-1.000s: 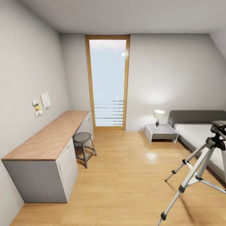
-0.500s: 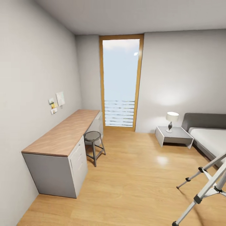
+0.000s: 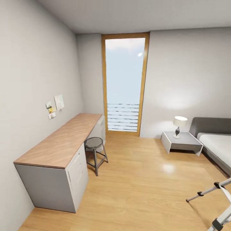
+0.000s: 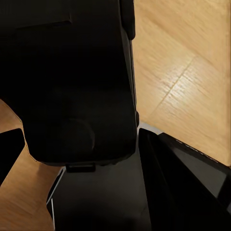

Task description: Attach the digital camera to the camera tripod in the bedroom.

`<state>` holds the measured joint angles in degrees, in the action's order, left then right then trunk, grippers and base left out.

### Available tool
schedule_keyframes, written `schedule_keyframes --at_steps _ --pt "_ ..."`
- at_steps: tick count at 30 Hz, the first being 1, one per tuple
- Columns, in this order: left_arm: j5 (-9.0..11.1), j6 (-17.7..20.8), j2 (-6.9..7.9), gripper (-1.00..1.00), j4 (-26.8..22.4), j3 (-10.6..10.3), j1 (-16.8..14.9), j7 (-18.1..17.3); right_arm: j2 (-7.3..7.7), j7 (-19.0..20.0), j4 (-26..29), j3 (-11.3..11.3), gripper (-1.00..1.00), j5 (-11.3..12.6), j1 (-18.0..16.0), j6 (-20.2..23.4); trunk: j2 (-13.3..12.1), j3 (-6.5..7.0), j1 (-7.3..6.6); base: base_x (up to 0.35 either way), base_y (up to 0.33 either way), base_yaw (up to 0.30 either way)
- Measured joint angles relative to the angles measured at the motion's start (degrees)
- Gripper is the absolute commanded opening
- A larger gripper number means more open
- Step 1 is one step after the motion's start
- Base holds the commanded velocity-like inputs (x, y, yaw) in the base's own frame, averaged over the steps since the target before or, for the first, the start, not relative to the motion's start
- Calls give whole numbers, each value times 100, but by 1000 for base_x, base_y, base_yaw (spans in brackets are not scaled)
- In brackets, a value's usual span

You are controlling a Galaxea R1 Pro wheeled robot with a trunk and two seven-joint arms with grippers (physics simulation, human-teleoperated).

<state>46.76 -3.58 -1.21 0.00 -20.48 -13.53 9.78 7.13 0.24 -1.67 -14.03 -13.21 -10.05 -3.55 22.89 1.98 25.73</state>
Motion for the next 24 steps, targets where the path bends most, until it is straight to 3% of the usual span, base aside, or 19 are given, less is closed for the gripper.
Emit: schedule_keyframes --at_steps 24 --pt "5 6 0 -100 0 0 0 3 -11 11 0 -14 100 20 0 -18 0 0 0 325 0 0"
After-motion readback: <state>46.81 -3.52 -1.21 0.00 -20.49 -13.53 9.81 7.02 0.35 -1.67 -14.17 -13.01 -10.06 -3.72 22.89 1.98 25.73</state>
